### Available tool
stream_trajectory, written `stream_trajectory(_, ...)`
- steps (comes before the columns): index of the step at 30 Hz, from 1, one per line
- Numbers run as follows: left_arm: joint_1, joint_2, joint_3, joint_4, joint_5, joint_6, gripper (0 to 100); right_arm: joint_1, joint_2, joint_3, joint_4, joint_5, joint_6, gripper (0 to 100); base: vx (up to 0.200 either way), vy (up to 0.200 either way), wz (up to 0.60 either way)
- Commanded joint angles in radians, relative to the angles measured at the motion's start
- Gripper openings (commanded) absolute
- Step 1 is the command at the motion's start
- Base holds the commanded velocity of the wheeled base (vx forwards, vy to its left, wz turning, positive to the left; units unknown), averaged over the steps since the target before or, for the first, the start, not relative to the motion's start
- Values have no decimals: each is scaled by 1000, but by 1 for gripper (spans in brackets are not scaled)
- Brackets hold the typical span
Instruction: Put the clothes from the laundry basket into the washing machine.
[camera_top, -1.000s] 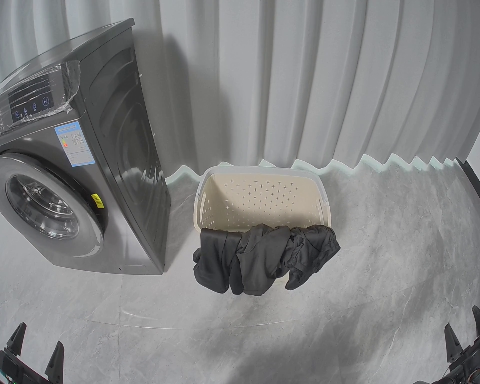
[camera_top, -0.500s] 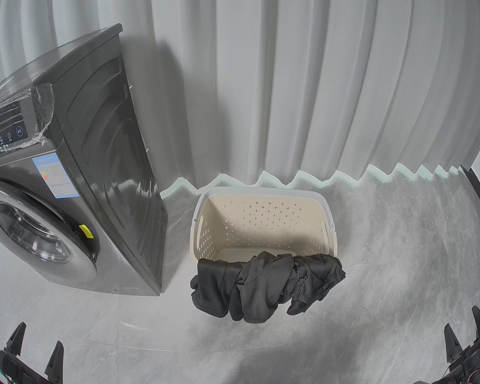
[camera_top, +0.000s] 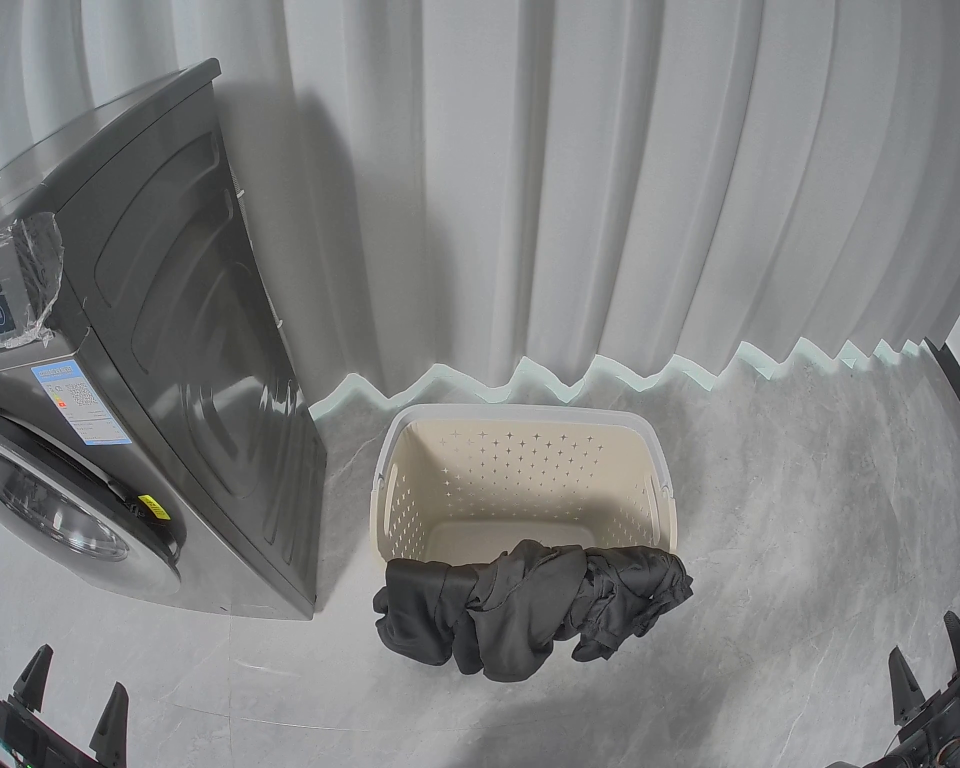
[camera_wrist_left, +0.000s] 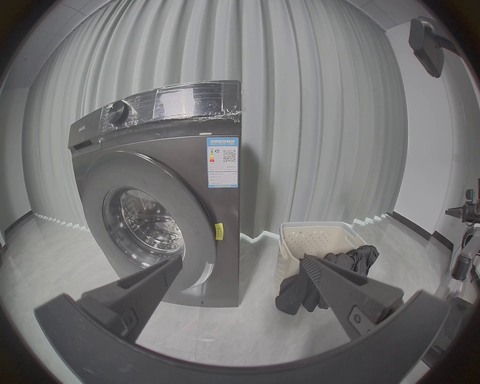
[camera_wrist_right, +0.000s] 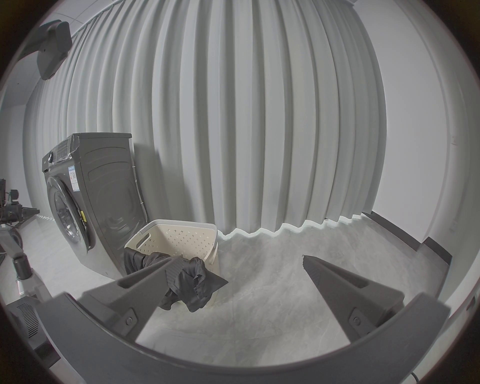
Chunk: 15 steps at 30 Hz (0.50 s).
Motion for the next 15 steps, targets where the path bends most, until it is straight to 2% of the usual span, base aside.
stream_trajectory(1,1,-16,16,0,0,0,100,0,-16,18,0,0,0,100,0,-200,0)
stream_trajectory(7,1,-16,16,0,0,0,100,0,-16,18,0,0,0,100,0,-200,0)
stream_trajectory(15,1,-16,18,0,0,0,100,0,-16,18,0,0,0,100,0,0,0)
